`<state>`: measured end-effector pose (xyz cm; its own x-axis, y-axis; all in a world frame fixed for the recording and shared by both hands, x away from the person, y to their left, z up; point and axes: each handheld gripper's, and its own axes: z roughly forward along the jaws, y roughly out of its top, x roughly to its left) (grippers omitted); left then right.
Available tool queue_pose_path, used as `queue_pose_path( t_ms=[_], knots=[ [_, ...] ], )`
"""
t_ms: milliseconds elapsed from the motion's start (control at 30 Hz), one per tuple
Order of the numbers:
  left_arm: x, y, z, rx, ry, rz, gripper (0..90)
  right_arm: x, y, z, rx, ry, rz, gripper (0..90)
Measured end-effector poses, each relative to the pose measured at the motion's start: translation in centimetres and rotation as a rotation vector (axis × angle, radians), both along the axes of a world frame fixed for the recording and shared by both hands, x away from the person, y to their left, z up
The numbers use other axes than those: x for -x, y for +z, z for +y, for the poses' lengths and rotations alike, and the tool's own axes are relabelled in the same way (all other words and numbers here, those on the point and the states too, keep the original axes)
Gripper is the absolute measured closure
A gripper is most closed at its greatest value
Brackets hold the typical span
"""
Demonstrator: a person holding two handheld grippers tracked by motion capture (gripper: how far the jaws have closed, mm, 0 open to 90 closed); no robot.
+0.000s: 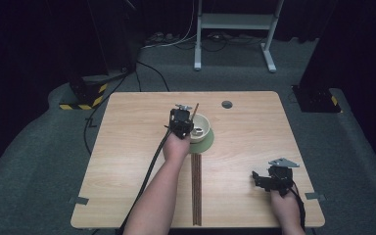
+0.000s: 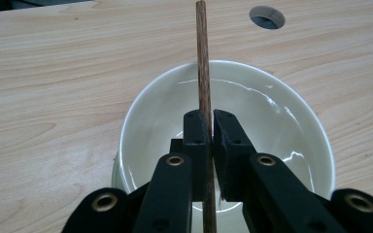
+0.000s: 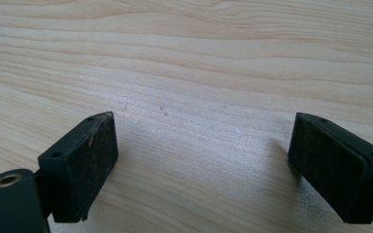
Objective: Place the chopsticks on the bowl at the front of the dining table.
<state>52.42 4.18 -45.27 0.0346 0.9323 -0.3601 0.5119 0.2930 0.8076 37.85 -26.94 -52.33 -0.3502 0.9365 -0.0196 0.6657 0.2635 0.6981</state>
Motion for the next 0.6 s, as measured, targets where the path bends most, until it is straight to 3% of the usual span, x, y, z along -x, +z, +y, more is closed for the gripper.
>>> queue_pose_path(
  t_ms=[433,567,600],
  knots=[
    [-0.26,-0.20,0.11,0.004,0.013,0.018,83.5,0.00,0.01,0.00,0.000,0.001,0.001,10.5],
    [-0.31,-0.10,0.18,0.018,0.026,0.013,72.5,0.02,0.04,0.03,-0.006,-0.003,0.007,10.5],
    [0.00,0.10,0.34,-0.017,0.007,0.011,70.1,0.01,0.02,-0.01,0.000,0.002,0.003,10.5]
  ],
)
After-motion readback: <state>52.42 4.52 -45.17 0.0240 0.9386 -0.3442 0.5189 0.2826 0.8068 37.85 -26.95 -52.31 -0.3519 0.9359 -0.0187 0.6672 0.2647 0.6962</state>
